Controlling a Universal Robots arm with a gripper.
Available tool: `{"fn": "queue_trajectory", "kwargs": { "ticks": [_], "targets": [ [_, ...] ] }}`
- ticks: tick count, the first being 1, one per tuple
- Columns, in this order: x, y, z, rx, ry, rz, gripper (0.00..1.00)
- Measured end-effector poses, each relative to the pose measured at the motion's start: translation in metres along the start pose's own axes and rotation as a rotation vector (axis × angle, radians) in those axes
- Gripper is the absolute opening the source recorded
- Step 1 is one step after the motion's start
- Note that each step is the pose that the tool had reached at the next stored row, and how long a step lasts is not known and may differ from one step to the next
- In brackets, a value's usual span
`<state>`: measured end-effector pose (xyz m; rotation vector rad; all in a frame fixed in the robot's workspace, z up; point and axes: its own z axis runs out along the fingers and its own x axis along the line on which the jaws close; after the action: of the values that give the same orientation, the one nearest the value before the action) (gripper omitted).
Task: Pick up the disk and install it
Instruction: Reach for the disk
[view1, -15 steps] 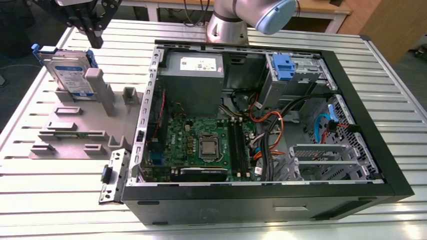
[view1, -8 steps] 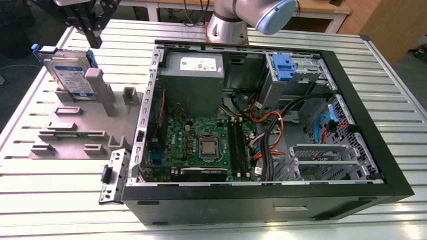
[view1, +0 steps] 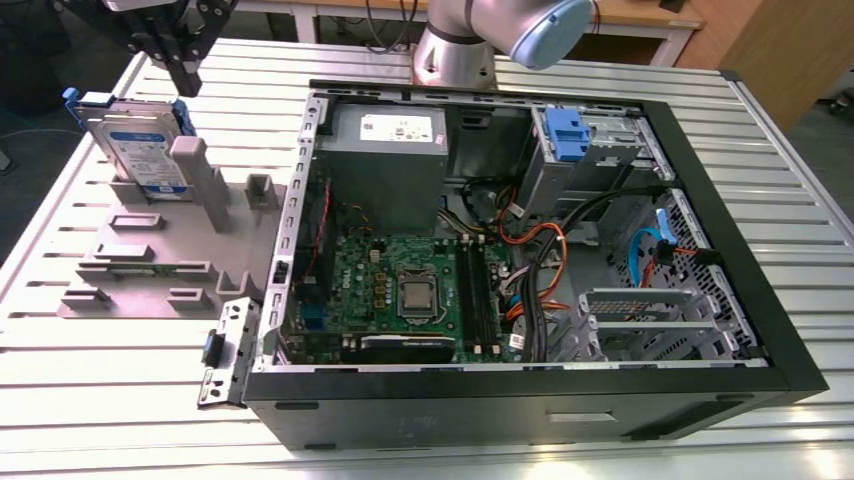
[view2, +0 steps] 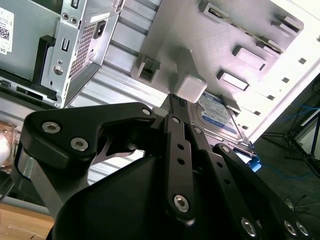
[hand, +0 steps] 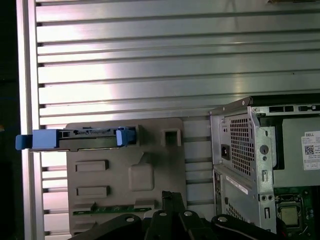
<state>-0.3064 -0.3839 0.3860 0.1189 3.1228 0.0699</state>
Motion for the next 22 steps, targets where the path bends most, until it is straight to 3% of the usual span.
{"fn": "queue_trajectory", "kwargs": {
  "ticks": [22],
  "targets": [
    [0.006, -0.0002, -0.0001, 0.0, 0.0, 0.0, 0.11]
  ]
}}
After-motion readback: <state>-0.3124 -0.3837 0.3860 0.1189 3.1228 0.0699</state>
